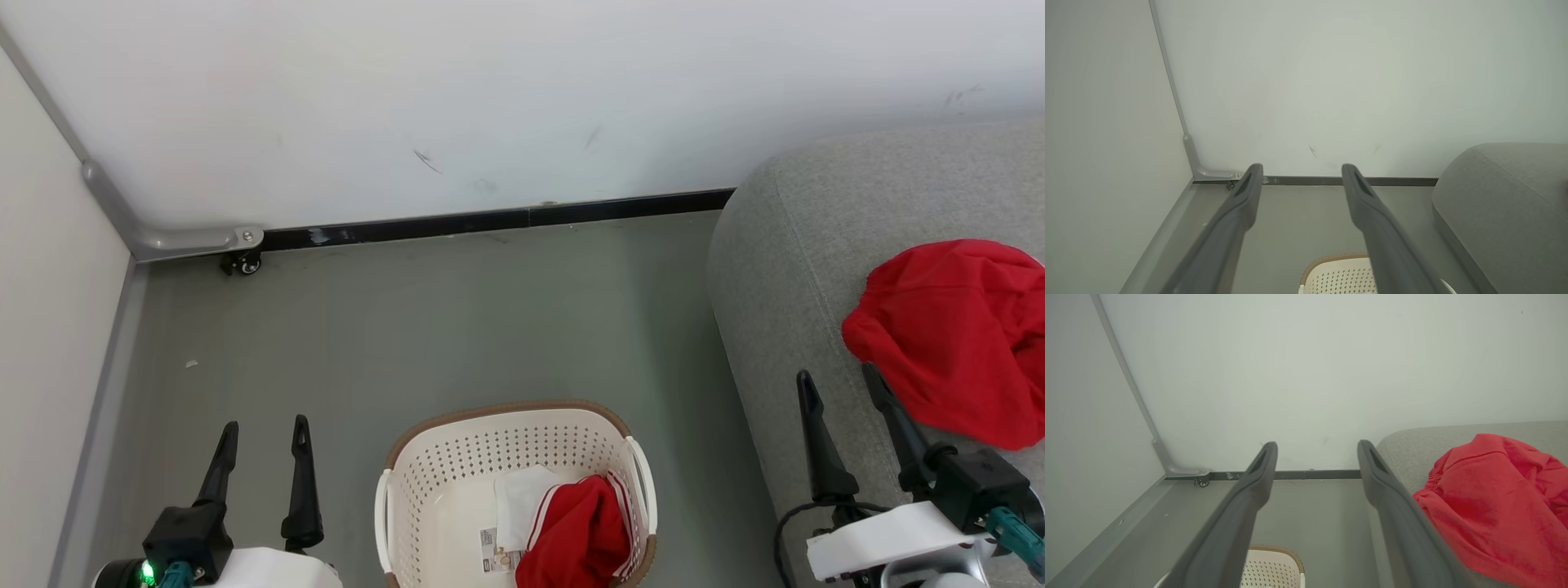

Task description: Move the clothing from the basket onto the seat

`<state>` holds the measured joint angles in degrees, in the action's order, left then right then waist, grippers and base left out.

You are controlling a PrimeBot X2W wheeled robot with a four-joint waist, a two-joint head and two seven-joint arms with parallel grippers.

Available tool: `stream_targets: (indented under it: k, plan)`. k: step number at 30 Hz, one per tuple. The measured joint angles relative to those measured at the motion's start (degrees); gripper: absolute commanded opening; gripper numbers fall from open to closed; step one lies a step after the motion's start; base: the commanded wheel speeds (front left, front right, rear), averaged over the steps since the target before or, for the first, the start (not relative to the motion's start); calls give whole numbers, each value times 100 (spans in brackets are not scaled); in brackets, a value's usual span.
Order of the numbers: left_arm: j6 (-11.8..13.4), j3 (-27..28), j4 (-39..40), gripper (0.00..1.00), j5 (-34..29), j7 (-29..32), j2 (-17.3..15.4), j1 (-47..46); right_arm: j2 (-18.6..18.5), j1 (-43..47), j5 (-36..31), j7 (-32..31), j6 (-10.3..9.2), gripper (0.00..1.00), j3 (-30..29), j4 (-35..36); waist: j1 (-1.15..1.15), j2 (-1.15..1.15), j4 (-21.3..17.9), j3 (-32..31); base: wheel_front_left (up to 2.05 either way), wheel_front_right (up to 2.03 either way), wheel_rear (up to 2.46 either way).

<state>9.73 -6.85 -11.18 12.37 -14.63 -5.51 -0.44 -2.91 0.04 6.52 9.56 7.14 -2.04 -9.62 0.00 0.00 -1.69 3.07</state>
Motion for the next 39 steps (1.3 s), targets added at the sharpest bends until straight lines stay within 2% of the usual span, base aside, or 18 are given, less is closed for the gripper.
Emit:
stream_targets:
  k: [17, 39]
  plan:
    - [-225, -274, -64, 100, -211, 0, -89, -272, 34, 125, 2, 2, 0, 100, -258, 361, 0, 0, -166, 354, 0, 0, 0]
    - [-485, -757, -354, 100, -471, 7, -85, -1111, 52, 104, 4, 102, 0, 100, -556, 927, 0, 0, -609, 1195, 0, 0, 0]
